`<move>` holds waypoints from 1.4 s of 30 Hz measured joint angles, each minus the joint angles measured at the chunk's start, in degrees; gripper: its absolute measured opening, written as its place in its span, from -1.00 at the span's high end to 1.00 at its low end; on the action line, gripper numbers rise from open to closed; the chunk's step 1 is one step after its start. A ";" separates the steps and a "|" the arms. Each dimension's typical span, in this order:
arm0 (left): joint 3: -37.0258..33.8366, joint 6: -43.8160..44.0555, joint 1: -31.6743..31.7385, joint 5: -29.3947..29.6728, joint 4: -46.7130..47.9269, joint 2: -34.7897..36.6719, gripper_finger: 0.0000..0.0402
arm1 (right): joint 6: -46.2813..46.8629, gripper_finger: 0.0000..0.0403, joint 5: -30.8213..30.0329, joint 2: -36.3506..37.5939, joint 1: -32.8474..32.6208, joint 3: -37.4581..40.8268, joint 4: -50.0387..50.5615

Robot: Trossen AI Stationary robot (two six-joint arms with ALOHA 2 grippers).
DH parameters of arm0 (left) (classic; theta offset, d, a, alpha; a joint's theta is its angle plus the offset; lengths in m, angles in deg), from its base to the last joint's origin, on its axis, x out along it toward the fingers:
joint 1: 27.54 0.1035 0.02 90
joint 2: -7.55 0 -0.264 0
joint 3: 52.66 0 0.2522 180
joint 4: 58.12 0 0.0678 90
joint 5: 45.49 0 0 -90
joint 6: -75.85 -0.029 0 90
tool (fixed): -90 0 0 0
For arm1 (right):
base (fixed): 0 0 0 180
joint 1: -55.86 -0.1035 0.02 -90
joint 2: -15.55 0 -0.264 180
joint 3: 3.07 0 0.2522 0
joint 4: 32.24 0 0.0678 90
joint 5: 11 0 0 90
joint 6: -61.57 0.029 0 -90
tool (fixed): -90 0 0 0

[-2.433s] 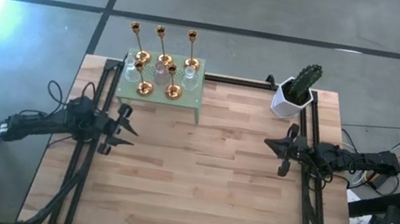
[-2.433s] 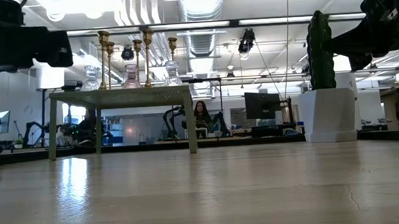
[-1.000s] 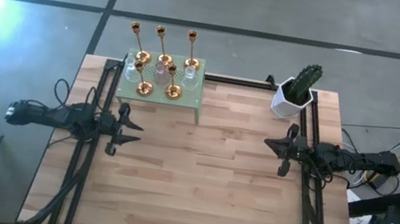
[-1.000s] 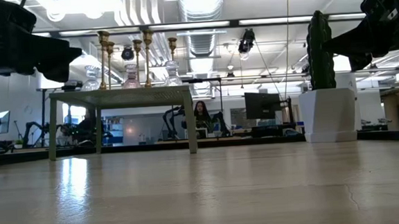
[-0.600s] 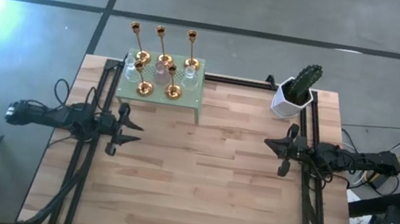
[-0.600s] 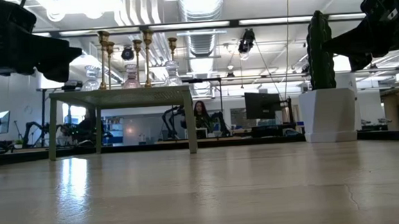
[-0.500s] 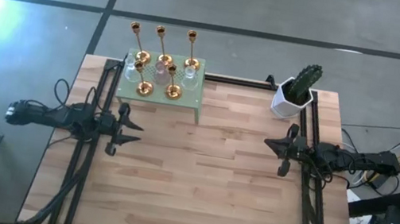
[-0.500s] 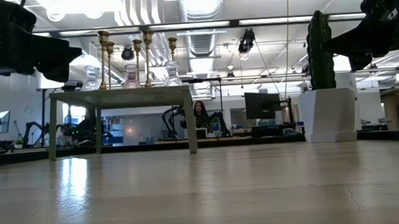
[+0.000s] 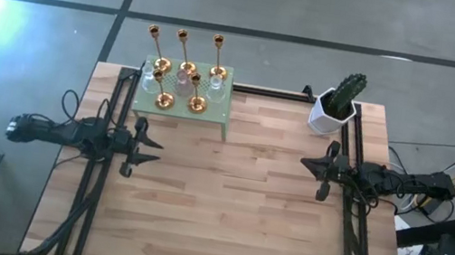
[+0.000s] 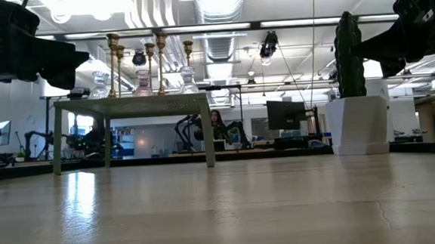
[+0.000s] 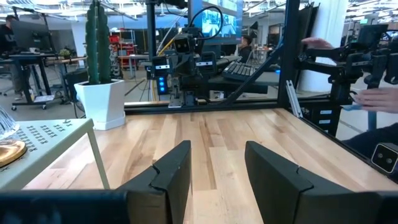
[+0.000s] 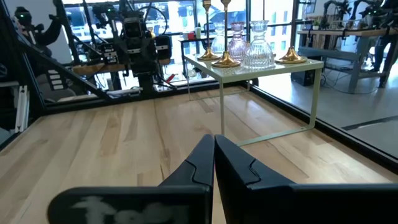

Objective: Pick & Place candle stick holders
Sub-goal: Return to Home Position

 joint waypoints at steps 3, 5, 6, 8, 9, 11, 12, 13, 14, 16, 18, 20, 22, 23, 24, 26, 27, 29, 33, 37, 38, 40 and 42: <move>0.00 0.00 0.00 0.00 -0.01 0.01 0.22 | -0.07 0.96 0.02 0.00 0.00 0.00 -0.02; 0.00 -0.02 0.00 0.00 -0.02 0.01 0.22 | 0.46 0.96 0.59 0.00 0.02 0.00 -0.04; 0.01 -0.02 0.00 -0.01 -0.02 0.01 0.22 | 0.63 0.96 2.18 0.07 0.13 0.07 -0.22; 0.02 -0.02 0.00 -0.02 -0.02 -0.01 0.22 | -0.67 0.96 7.94 1.01 0.87 0.63 -1.20; 0.02 -0.02 -0.02 -0.02 -0.02 -0.04 0.22 | -1.93 0.96 12.03 1.61 1.37 1.15 -2.36; 0.02 -0.02 0.00 -0.02 -0.04 -0.04 0.22 | -3.73 0.96 19.40 2.37 2.51 2.08 -3.59; 0.02 -0.02 0.00 -0.03 -0.04 -0.04 0.22 | -3.99 0.96 21.35 2.34 3.01 2.08 -3.53; 0.02 -0.02 -0.01 -0.04 -0.04 -0.04 0.22 | -3.74 0.96 22.07 2.34 3.70 2.10 -3.25; 0.02 -0.02 -0.02 -0.07 -0.04 -0.04 0.22 | -3.15 0.96 22.10 2.34 4.50 2.10 -3.19; 0.02 -0.02 -0.01 -0.07 -0.04 -0.03 0.22 | -2.27 0.96 22.11 2.38 6.42 2.10 -3.31; 0.02 -0.02 -0.02 -0.04 -0.04 -0.04 0.22 | -1.95 0.96 22.05 2.38 8.06 2.10 -3.28; 0.02 -0.02 -0.01 -0.04 -0.04 -0.04 0.22 | -2.21 0.96 22.05 2.38 8.60 2.10 -3.23; 0.02 -0.02 -0.02 -0.04 -0.04 -0.04 0.22 | -2.32 0.96 22.08 2.24 8.68 2.10 -3.30; 0.02 -0.02 -0.02 -0.04 -0.04 -0.04 0.22 | -2.27 0.96 22.08 1.91 8.68 2.10 -3.30; 0.02 -0.02 0.00 -0.04 -0.04 -0.04 0.22 | -1.86 0.96 22.10 1.53 8.68 2.10 -3.27; 0.02 -0.02 -0.02 -0.04 -0.04 -0.01 0.22 | -0.15 0.96 22.10 0.80 8.68 2.10 -3.23; 0.02 -0.02 0.00 -0.04 -0.04 -0.01 0.22 | 0.45 0.96 22.10 0.54 8.68 2.10 -3.26; 0.02 -0.02 -0.02 -0.04 -0.05 -0.04 0.22 | 1.05 0.96 22.10 0.02 8.68 2.10 -3.28; 0.02 -0.02 -0.01 -0.04 -0.04 -0.03 0.22 | 1.06 0.96 22.10 -0.46 8.67 2.10 -3.26; 0.02 -0.02 -0.02 -0.04 -0.04 -0.02 0.22 | 1.18 0.96 22.10 -0.39 8.66 2.10 -3.26; 0.02 -0.02 0.00 -0.02 -0.04 -0.03 0.22 | 1.16 0.96 22.10 -0.37 8.66 2.10 -3.28; 0.02 -0.02 -0.02 -0.02 -0.04 -0.01 0.22 | 1.20 0.96 22.10 -0.37 8.66 2.10 -3.26; 0.02 -0.02 -0.01 -0.03 -0.05 -0.01 0.22 | 1.20 0.96 22.10 -0.37 8.66 2.10 -3.26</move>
